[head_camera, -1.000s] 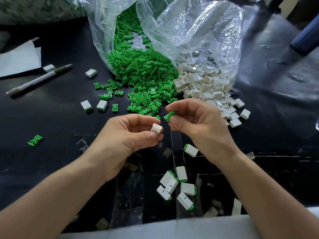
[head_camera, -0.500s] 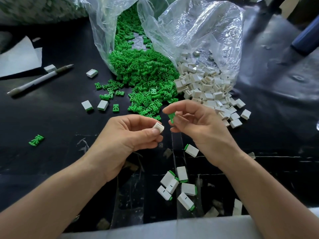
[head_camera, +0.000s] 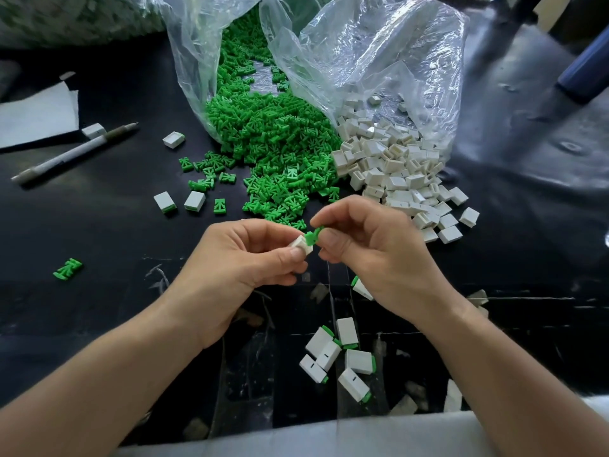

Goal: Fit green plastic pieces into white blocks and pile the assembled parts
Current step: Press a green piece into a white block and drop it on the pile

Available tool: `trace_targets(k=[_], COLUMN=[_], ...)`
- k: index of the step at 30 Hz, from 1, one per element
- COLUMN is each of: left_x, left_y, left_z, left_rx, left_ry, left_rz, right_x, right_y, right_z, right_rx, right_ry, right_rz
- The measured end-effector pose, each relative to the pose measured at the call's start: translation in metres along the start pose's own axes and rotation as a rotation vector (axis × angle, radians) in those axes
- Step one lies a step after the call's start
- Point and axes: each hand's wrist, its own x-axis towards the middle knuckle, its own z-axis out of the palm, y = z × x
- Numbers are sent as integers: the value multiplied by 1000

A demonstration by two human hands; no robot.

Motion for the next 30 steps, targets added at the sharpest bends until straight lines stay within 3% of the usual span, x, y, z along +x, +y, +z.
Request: trace_targets(k=[14, 19, 23, 30], left_x=[-2, -2, -3, -5], left_y=[0, 1, 1, -1], left_z=[2, 1, 1, -1], left_rx=[163, 179, 207, 469], left_ry=[33, 35, 32, -9], left_rz=[67, 90, 103, 200], right_x=[-2, 0, -2, -4], right_y=[3, 6, 4, -3], right_z=[0, -2, -2, -3], right_rx=[-121, -87, -242, -553], right_ry=[-43, -76, -146, -251], right_rz=[-37, 92, 92, -116])
